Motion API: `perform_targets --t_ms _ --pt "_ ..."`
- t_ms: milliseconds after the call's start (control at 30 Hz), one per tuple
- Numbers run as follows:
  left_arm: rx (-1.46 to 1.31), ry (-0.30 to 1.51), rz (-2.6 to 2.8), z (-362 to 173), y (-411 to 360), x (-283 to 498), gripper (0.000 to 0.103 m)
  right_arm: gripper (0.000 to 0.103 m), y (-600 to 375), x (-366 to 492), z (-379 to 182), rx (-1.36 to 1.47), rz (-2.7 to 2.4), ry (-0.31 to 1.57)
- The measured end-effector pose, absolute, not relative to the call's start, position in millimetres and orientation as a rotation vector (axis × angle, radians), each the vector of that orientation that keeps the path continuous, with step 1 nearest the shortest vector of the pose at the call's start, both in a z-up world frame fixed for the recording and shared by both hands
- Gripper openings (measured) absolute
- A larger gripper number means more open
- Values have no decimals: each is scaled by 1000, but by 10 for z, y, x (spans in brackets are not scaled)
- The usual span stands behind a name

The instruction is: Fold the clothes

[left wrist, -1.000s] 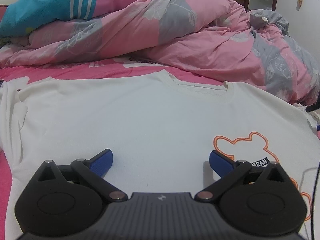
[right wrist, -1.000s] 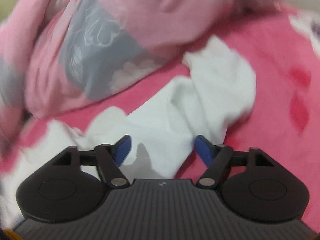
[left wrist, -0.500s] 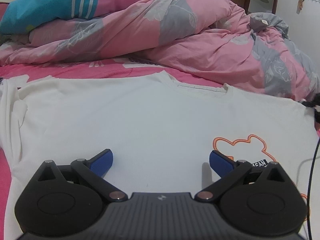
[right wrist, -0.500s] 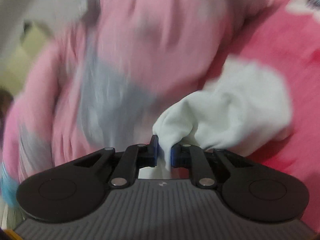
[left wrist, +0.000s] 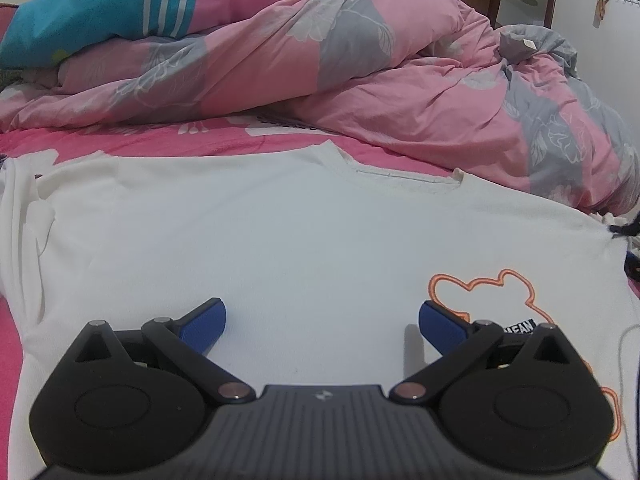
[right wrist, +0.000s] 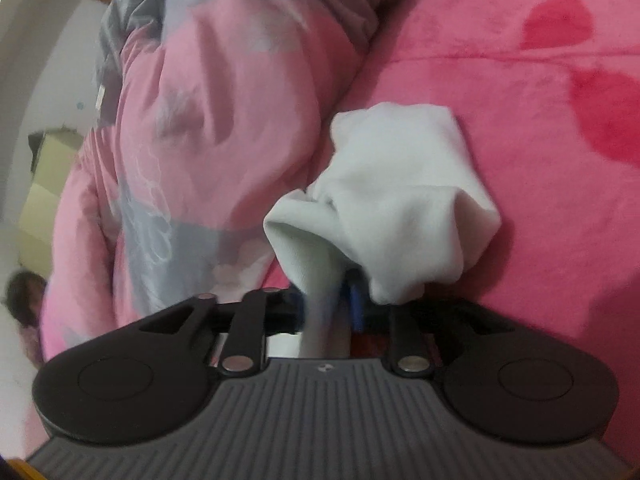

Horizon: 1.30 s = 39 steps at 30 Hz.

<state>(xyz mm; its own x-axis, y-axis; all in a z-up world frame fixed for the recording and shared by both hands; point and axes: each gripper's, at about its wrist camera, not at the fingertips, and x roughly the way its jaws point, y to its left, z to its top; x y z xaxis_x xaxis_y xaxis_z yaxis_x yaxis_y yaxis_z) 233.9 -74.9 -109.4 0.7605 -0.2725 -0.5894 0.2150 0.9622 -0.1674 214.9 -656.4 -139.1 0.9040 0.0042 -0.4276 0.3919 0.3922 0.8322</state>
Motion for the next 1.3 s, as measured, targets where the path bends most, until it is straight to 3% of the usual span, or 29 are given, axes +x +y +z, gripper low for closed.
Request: perform_targets --t_ms 33,133,200,400,767,1133,1300 --pt "-92 656 -266 -1095 -750 2341 103 46 -6610 2054 -1357 1179 -264 386" --pt "-92 656 -265 -1095 -750 2342 103 66 -6737 1645 -1266 1279 -330 338" --pt "-93 656 -264 -1093 -751 2341 103 71 -6815 1371 -1208 1342 -370 309" --pt "-105 650 -247 -1062 -728 2329 102 73 -6623 620 -832 1343 -290 349" --pt "-87 591 -81 -555 -424 1547 102 83 -5330 234 147 944 130 539" --pt "-212 614 75 256 1343 960 101 83 -3376 781 275 594 521 617" --pt "-207 813 48 126 1941 1336 100 81 -2359 1165 81 468 626 644"
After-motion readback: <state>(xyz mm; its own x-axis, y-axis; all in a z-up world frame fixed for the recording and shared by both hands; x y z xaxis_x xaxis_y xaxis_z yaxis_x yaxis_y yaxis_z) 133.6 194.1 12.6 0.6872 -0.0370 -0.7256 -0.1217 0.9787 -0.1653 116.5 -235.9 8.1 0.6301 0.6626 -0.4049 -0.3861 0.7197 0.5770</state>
